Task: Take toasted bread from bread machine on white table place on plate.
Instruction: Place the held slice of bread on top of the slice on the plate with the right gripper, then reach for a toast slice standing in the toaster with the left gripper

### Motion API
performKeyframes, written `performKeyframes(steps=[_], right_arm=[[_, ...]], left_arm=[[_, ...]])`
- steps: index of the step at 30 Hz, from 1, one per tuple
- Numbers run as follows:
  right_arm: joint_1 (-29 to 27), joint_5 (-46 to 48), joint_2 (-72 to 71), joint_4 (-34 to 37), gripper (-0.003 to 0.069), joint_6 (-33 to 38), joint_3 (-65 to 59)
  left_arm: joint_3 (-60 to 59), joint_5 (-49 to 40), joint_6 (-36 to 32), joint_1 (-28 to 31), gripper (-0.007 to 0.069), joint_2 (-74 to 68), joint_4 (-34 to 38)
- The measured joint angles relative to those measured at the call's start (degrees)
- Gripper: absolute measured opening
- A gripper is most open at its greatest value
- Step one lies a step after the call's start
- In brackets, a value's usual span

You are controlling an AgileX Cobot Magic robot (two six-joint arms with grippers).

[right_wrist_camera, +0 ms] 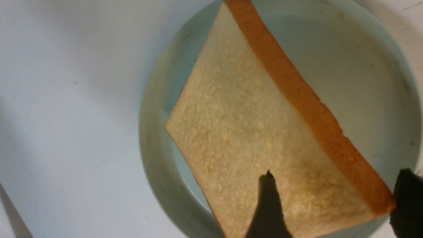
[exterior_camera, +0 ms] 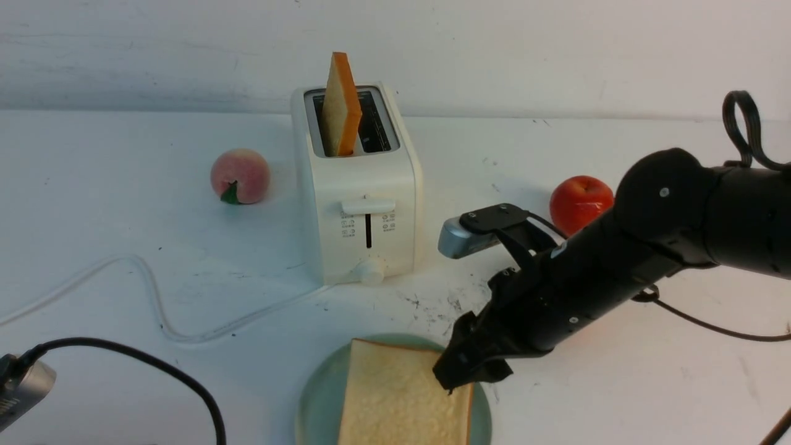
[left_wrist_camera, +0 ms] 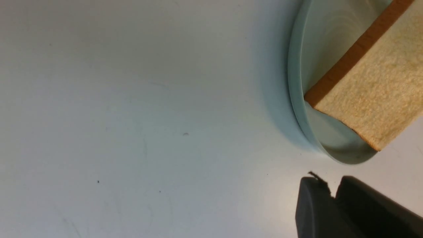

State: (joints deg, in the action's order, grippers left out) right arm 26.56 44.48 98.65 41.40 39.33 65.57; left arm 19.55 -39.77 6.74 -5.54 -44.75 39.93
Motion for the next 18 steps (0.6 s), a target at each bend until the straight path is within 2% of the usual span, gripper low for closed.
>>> performKeyframes(steps=[5, 12, 16, 18], right_arm=[[0.0, -0.33, 0.0, -2.31, 0.0474, -0.09, 1.1], [0.0, 1.29, 0.0, -6.49, 0.0474, -4.94, 6.99], [0.0, 10.84, 0.06, -12.97, 0.0454, -10.26, 14.47], [0.0, 16.93, 0.11, -16.83, 0.041, -12.69, 18.65]], left_arm=[[0.0, 0.0, -0.02, 0.0, 0.0098, 0.0, 0.0], [0.0, 0.0, -0.02, 0.0, 0.0104, 0.0, 0.0], [0.78, 0.81, -0.02, 0.0, 0.0107, 0.0, 1.5], [2.88, 1.14, -0.02, 0.0, 0.0106, 0.0, 2.38]])
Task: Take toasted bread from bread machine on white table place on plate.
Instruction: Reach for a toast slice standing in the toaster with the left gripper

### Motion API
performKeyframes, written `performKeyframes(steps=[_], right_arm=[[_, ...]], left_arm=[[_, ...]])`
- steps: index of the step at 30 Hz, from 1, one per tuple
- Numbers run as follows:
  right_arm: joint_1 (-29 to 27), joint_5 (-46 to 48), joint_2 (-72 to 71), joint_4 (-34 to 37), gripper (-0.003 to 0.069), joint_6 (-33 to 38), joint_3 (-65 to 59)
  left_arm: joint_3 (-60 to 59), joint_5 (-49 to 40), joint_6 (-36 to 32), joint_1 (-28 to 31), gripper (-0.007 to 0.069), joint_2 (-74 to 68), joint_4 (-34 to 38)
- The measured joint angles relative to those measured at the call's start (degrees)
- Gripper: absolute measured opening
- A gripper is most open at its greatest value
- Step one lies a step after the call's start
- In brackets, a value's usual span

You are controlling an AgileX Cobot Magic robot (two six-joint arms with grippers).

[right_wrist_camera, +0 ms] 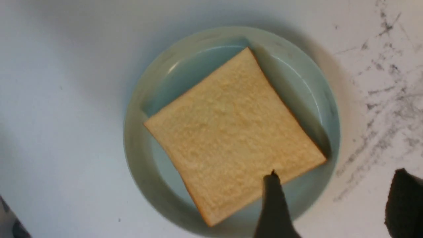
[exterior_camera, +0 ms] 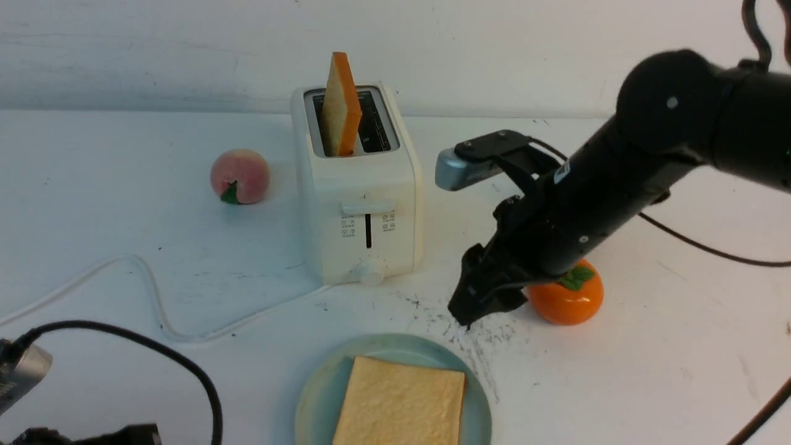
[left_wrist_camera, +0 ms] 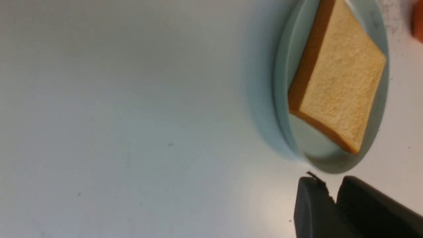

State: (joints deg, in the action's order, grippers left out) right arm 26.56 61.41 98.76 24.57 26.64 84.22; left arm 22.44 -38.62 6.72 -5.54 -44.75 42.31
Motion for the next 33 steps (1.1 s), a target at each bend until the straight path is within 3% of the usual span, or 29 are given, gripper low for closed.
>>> performKeyframes(steps=[3, 7, 10, 14, 18, 23, 30, 33], right_arm=[[0.0, 6.85, 0.0, -4.56, 0.028, -2.95, 5.48], [0.0, 8.53, -1.46, -6.71, 0.0071, -4.32, 7.62], [0.0, 8.85, -5.26, -6.85, -0.0013, -4.76, 6.0], [0.0, 9.05, -13.1, -6.62, -0.0018, -5.05, 1.8], [0.0, 9.53, -23.14, -5.47, -0.0017, -5.23, -4.34], [0.0, 10.1, -35.49, -5.39, -0.0016, -5.39, -13.88], [0.0, 10.35, -49.61, -10.19, -0.0011, -9.13, -24.25], [0.0, 9.49, -57.45, -17.53, -0.0009, -14.52, -27.53]], left_arm=[[5.08, 1.0, 0.0, 0.0, 0.0106, 0.0, 1.3], [14.56, 1.12, 0.0, 0.0, 0.0106, -1.72, 1.99], [23.24, -2.01, 0.0, 0.0, 0.0106, -4.94, 1.86], [34.62, -12.59, -0.04, 0.0, 0.0088, -11.58, -0.74], [44.41, -23.26, -0.17, 0.0, -0.0014, -21.88, -7.65], [53.17, -24.47, 0.77, -3.03, -0.0014, -30.88, -11.65], [63.01, -19.19, 5.86, -15.28, -0.0014, -39.41, -17.86], [69.21, -19.26, 15.41, -20.26, -0.0014, -45.91, -28.85]])
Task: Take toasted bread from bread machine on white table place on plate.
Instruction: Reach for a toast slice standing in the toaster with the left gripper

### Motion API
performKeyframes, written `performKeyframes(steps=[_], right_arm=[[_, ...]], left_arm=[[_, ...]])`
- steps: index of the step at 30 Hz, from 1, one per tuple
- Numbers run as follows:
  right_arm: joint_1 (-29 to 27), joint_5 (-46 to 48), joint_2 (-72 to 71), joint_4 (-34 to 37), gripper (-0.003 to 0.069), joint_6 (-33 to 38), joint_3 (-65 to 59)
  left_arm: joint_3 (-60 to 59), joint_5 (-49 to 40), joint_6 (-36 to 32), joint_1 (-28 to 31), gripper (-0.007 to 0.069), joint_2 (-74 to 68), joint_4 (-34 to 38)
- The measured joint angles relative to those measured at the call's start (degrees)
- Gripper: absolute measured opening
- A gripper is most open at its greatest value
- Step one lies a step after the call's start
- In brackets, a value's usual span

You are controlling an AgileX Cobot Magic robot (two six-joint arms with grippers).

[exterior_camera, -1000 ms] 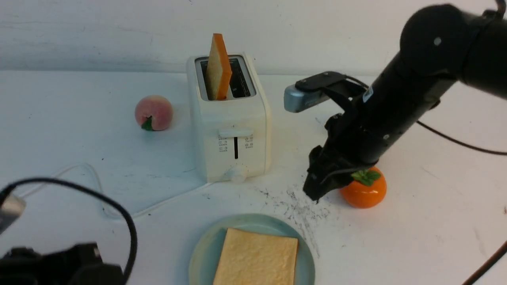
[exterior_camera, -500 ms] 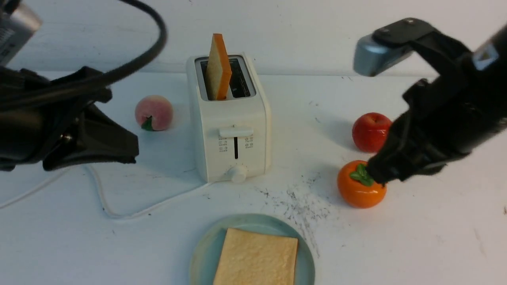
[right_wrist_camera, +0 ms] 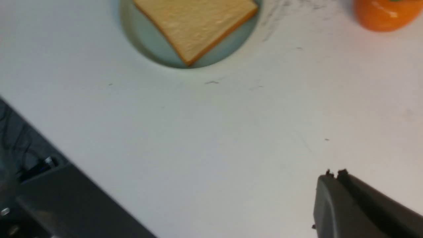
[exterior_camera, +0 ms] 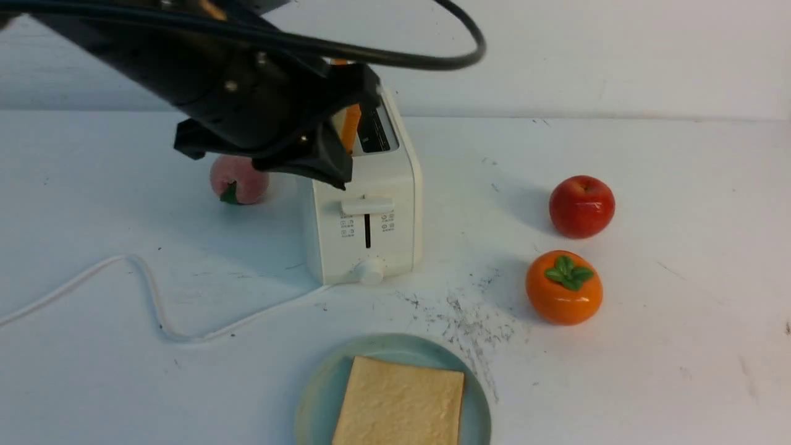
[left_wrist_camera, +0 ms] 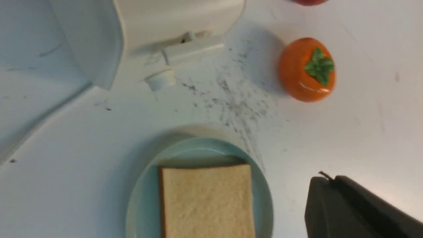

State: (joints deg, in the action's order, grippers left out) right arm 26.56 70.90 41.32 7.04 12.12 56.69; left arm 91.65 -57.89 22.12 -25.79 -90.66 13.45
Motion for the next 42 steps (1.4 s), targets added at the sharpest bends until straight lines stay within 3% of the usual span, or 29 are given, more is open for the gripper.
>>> performKeyframes(steps=[5, 10, 15, 19, 26, 31, 42], right_arm=[[0.0, -0.62, -10.68, -11.19, -0.0006, -11.35, -2.14], [0.0, -2.87, -17.7, -20.32, -0.0001, -22.36, -4.79], [0.0, -4.22, -20.65, -26.76, 0.0002, -28.89, -7.8], [0.0, -4.6, -20.78, -27.97, 0.0005, -30.89, -9.99], [0.0, -5.37, -20.78, -27.97, 0.0012, -31.16, -11.01], [0.0, -6.55, -20.78, -28.11, 0.0019, -31.16, -11.07], [0.0, -6.96, -20.78, -28.27, 0.0033, -31.16, -11.07]], left_arm=[[12.73, -4.34, 11.69, -4.68, -0.0014, -10.0, -14.2], [27.18, -11.03, 13.15, -7.45, -0.0014, -18.27, -18.6], [33.99, -13.45, 13.39, -7.69, -0.0013, -23.54, -20.62], [34.63, -13.87, 15.12, -7.69, 0.0013, -25.42, -23.66], [34.7, -12.98, 19.74, -7.69, 0.0187, -26.19, -32.13], [34.73, -10.62, 20.25, -7.69, 0.0305, -26.48, -34.28], [34.84, -8.46, 20.26, -7.69, 0.0333, -29.23, -36.58]])
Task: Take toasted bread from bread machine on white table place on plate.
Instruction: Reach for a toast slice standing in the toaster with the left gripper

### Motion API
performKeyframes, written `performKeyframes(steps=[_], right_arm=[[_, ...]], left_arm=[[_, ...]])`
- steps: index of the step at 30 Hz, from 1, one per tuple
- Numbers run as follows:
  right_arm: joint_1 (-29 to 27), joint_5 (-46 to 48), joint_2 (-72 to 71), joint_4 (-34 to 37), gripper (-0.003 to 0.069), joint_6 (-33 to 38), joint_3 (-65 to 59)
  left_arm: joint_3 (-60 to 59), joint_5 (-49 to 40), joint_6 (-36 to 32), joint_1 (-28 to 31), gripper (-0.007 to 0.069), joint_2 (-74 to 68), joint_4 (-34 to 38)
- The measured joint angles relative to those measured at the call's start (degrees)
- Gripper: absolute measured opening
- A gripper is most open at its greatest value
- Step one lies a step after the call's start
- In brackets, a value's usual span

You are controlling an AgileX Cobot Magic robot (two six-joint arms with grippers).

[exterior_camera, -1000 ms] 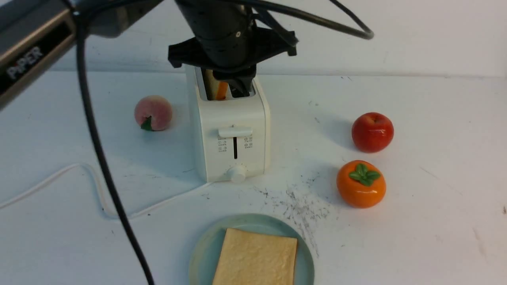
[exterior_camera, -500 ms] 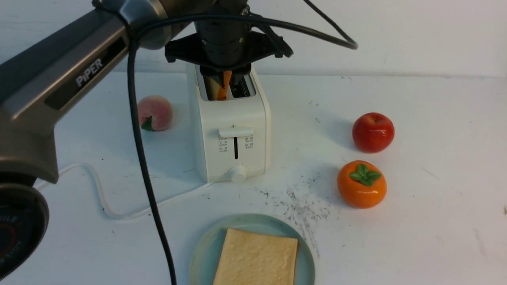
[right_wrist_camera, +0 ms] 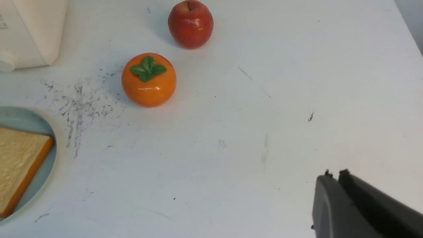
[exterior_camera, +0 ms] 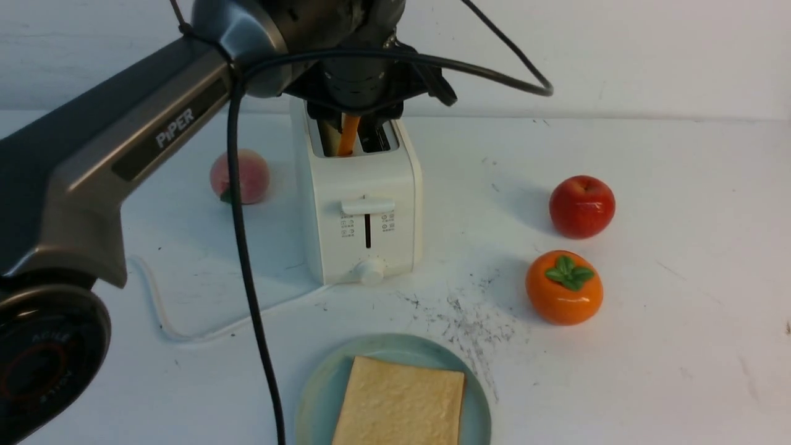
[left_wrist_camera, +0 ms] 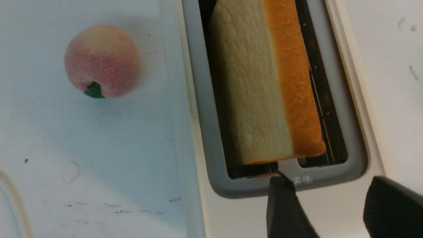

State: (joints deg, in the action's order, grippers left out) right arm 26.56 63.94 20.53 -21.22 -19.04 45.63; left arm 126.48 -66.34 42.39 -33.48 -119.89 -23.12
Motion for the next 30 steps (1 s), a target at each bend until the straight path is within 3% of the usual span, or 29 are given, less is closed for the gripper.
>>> performKeyframes(steps=[13, 15, 20, 30], right_arm=[[0.0, -0.05, 0.0, 1.05, 0.0043, 0.0, 0.0], [0.0, -0.05, 0.0, 1.05, 0.0043, 0.0, 0.0], [0.0, -0.05, 0.0, 1.1, 0.0048, 0.0, 0.0], [0.0, 0.01, 0.0, 2.73, 0.0062, 0.0, 0.0]], left_arm=[[0.0, 3.93, 3.53, 0.0, 0.0321, -3.17, -7.6], [0.0, 4.19, 5.66, 0.0, 0.0272, -3.35, -8.81], [0.0, 4.99, 7.08, 0.0, 0.0067, -3.35, -9.02], [5.16, 3.57, 5.86, 0.0, 0.0066, 1.03, -6.51]])
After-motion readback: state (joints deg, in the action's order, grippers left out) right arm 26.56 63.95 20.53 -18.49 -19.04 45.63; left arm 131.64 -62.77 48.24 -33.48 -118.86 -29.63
